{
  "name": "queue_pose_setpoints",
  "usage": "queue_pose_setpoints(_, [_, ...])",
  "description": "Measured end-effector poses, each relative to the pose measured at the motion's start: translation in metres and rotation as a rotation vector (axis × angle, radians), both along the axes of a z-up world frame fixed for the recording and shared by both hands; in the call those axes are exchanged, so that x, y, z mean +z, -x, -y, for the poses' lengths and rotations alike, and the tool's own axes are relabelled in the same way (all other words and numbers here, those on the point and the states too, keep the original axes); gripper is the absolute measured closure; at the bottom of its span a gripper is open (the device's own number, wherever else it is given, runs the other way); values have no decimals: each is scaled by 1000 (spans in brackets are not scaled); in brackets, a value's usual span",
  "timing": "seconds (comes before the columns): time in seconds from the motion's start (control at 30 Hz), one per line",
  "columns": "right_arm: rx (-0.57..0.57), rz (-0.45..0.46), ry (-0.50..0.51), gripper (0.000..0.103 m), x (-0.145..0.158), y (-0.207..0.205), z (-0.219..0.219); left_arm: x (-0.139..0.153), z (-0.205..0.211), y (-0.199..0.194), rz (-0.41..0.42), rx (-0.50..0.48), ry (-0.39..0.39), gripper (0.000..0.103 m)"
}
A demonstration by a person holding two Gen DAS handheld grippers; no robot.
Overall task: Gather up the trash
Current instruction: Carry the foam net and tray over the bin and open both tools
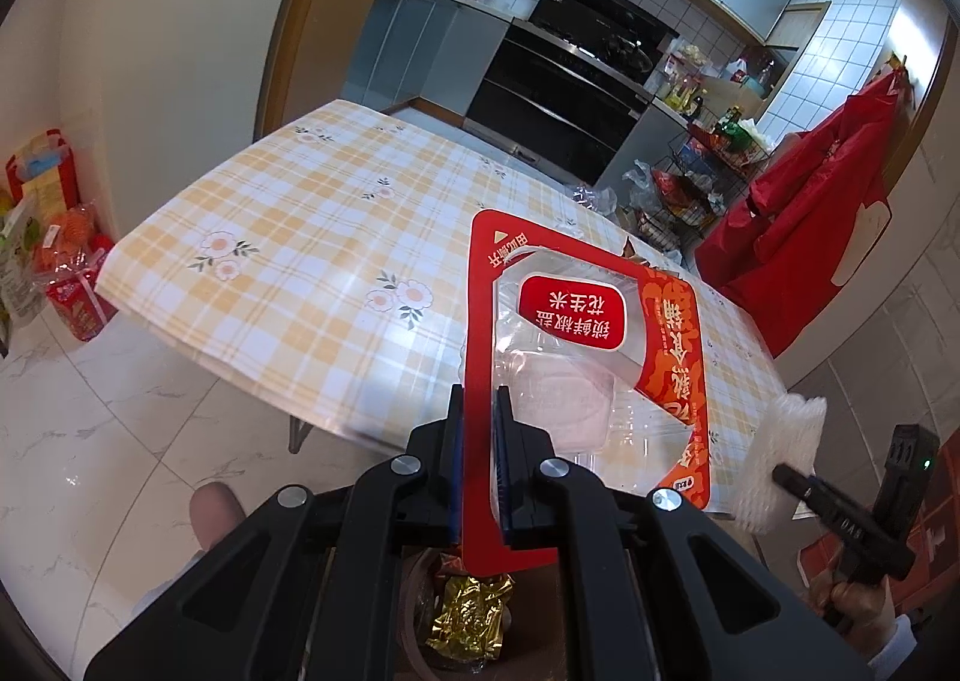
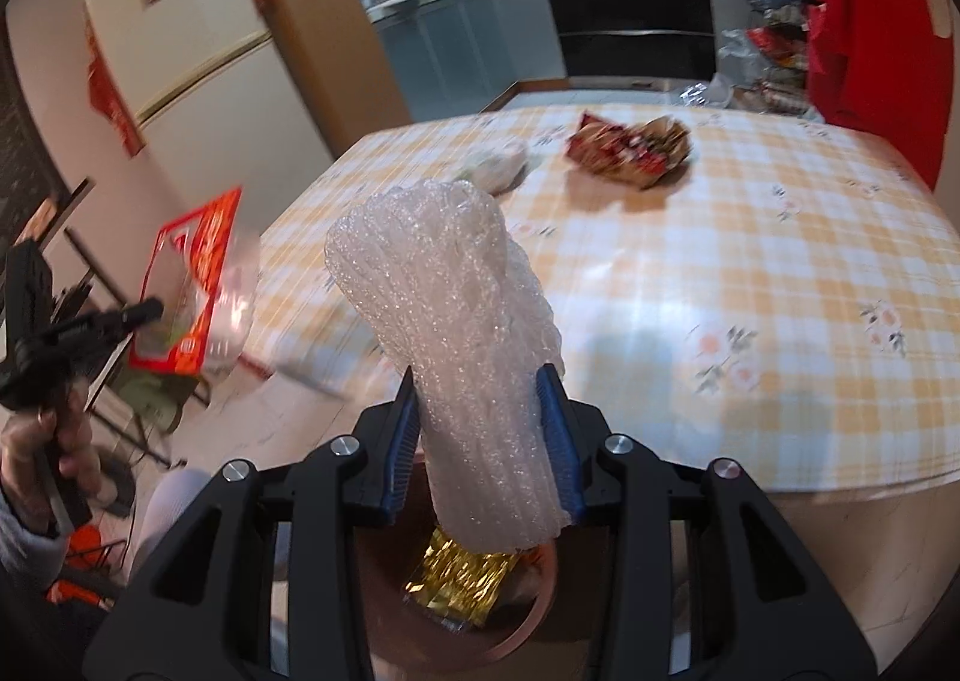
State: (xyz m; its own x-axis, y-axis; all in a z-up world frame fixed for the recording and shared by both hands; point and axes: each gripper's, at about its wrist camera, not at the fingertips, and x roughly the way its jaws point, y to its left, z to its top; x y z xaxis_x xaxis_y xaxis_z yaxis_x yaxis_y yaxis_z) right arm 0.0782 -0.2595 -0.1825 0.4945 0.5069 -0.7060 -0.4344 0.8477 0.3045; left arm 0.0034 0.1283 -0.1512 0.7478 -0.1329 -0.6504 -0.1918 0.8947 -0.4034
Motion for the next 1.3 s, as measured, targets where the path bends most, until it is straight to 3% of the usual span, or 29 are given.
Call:
queue_pose_setpoints(0.37, [121, -67, 46, 62, -21, 35, -35, 7, -5, 28, 22, 11, -1, 94])
queue_pose_setpoints(0.77, [200, -103, 71, 42, -25, 47, -60, 11, -11, 41, 25, 22, -5, 94])
queue_pose_setpoints(0.93, [220, -110, 76, 29, -27, 49, -65, 12, -9, 41, 23, 19, -6, 94])
queue_pose_setpoints(1.03, [206, -87, 70, 13, -20, 50, -62, 13, -7, 40, 22, 11, -9, 94])
queue_pose_setpoints(1.3, [55, 80, 82, 6, 14, 43, -34, 11, 10, 31, 10, -55, -43, 94])
